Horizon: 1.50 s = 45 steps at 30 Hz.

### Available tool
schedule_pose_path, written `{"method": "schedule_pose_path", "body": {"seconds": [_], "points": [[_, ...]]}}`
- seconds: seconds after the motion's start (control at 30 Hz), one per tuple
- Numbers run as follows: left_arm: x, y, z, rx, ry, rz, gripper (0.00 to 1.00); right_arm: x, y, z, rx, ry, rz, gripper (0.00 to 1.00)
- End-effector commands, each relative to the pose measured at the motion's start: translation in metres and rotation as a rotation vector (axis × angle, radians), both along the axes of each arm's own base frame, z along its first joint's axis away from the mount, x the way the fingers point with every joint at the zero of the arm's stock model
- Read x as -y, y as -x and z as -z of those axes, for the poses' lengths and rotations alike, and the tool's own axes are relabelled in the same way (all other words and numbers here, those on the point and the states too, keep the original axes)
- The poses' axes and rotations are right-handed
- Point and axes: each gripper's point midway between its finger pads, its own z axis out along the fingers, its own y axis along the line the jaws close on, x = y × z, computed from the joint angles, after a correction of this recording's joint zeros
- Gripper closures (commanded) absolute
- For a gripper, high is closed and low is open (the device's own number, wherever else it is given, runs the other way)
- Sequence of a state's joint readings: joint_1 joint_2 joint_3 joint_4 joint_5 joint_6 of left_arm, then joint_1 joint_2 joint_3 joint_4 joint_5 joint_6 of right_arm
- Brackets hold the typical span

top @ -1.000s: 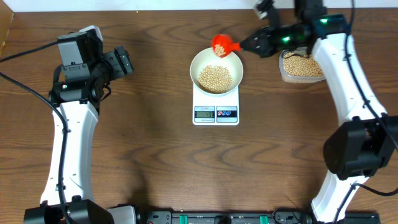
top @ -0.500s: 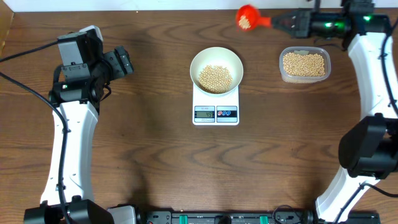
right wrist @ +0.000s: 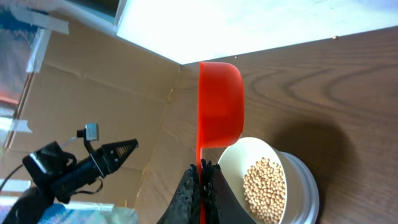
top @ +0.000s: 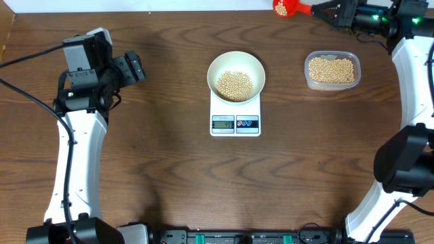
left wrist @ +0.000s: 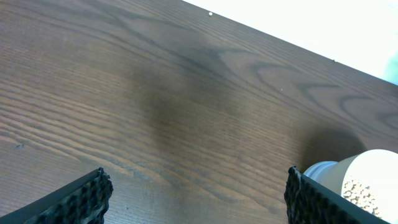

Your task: Scoop item into bowl and weigh 50g on scale

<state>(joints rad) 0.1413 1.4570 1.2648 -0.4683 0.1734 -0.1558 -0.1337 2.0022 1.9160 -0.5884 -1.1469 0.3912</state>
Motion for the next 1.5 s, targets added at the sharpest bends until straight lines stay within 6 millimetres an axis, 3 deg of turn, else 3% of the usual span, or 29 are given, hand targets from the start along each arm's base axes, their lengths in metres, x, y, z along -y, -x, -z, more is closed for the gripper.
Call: {"method": "schedule_pose_path", "body": {"seconds": [0.0, 0.27, 0.6, 1.0, 1.13, 1.47], "points": [[-0.003, 0.0, -0.004, 0.007, -0.017, 0.0, 0.09, 0.004, -0.004, -0.006, -0.033, -0.011, 0.037, 0.99], [-0.003, 0.0, -0.004, 0.007, -0.018, 0.0, 0.09, 0.001, -0.006, -0.005, -0.024, 0.0, 0.044, 0.99], [-0.003, 0.0, -0.004, 0.007, -0.018, 0.0, 0.09, -0.024, -0.001, -0.003, 0.08, 0.065, -0.037, 0.99], [-0.003, 0.0, -0.004, 0.007, -0.017, 0.0, 0.09, -0.063, 0.033, 0.039, 0.052, 0.232, -0.17, 0.99], [-0.003, 0.0, -0.004, 0.007, -0.017, 0.0, 0.09, -0.076, 0.04, 0.042, 0.079, 0.258, -0.218, 0.99], [-0.003, 0.0, -0.004, 0.007, -0.018, 0.0, 0.09, -0.085, 0.057, 0.062, 0.055, 0.357, -0.274, 0.99]]}}
